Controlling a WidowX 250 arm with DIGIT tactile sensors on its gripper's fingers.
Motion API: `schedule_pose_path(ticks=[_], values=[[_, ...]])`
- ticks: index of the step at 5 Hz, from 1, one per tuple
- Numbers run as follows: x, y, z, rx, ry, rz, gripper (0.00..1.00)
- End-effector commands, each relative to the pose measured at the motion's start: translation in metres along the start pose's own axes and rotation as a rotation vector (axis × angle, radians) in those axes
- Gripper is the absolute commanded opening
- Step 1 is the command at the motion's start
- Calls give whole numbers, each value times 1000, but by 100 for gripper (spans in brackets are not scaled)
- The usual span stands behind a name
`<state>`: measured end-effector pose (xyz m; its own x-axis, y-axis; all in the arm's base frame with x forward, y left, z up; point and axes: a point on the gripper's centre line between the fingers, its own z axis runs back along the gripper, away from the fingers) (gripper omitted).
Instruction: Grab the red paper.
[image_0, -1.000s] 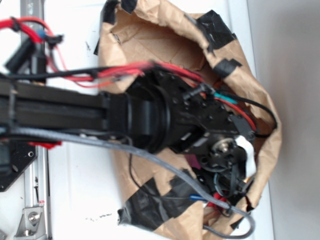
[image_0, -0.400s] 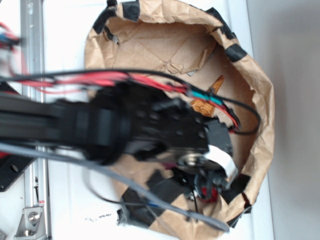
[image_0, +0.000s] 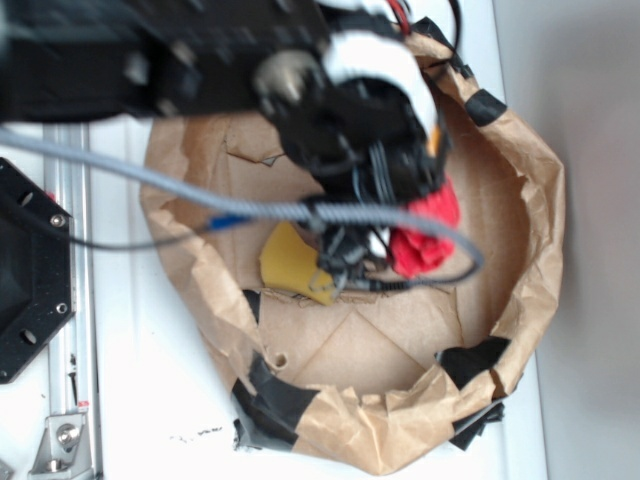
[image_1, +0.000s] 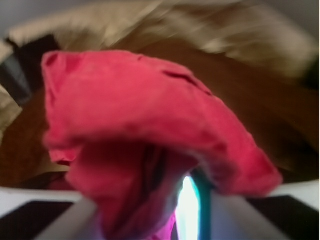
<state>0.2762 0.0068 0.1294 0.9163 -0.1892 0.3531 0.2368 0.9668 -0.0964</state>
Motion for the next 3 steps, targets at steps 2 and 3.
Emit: schedule_pose_path(ticks=[2,3], values=[[4,-2,48,-2,355,541,0],[3,-1,44,-1,348,567,0]])
